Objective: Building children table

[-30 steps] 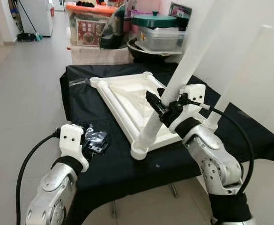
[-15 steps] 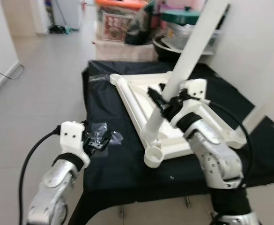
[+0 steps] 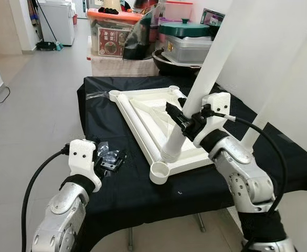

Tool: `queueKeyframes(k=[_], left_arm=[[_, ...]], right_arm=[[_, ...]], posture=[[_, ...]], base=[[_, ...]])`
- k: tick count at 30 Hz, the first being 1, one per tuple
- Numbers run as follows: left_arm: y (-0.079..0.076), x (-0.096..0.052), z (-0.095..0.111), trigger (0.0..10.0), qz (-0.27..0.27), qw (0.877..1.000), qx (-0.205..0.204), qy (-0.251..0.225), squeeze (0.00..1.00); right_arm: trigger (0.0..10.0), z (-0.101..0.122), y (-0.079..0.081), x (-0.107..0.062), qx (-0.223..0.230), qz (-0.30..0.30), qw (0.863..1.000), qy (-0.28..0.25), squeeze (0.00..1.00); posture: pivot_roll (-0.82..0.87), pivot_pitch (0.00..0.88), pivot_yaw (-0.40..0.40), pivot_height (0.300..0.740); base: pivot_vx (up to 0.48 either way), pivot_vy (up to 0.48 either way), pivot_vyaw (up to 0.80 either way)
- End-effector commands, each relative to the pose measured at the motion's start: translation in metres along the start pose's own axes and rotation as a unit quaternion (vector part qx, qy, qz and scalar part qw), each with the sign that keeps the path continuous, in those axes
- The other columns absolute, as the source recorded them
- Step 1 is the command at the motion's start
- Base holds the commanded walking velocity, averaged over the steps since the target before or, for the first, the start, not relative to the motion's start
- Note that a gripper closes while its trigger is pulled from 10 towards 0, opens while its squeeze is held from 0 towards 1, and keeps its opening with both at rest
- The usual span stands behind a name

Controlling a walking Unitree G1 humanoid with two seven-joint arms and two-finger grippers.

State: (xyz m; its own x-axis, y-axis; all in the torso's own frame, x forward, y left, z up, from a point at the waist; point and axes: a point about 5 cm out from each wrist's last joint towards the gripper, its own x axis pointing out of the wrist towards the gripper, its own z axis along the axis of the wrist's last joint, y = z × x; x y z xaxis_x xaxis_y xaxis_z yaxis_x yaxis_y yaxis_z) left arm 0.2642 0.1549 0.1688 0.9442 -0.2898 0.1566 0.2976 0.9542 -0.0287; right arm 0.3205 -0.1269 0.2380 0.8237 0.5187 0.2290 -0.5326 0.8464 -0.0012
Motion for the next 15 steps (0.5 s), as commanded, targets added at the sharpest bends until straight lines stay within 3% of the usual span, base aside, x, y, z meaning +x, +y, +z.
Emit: queueKeyframes(k=[1,12,15], left_arm=[[0.0043,-0.0021,-0.0039,10.0,0.007,1.0,0.007,0.012,0.0],[0.0059,-0.0042,-0.0029,10.0,0.016,1.0,0.011,0.01,0.0],[0.0055,-0.0038,-0.0029,10.0,0.016,1.0,0.011,0.01,0.0]], right_arm=[[10.0,0.0036,-0.0022,0.0022,-0.017,0.007,1.0,-0.005,0.0],[10.0,0.0031,0.0012,0.0101,-0.023,0.017,1.0,-0.007,0.0],[10.0,0.0025,0.002,0.0109,-0.034,0.017,0.999,-0.006,0.0]], posture=[[0.11,0.0,-0.122,0.74],[0.12,0.0,-0.13,0.74],[0.12,0.0,-0.129,0.74]], base=[[0.0,0.0,0.0],[0.0,0.0,0.0],[0.0,0.0,0.8]])
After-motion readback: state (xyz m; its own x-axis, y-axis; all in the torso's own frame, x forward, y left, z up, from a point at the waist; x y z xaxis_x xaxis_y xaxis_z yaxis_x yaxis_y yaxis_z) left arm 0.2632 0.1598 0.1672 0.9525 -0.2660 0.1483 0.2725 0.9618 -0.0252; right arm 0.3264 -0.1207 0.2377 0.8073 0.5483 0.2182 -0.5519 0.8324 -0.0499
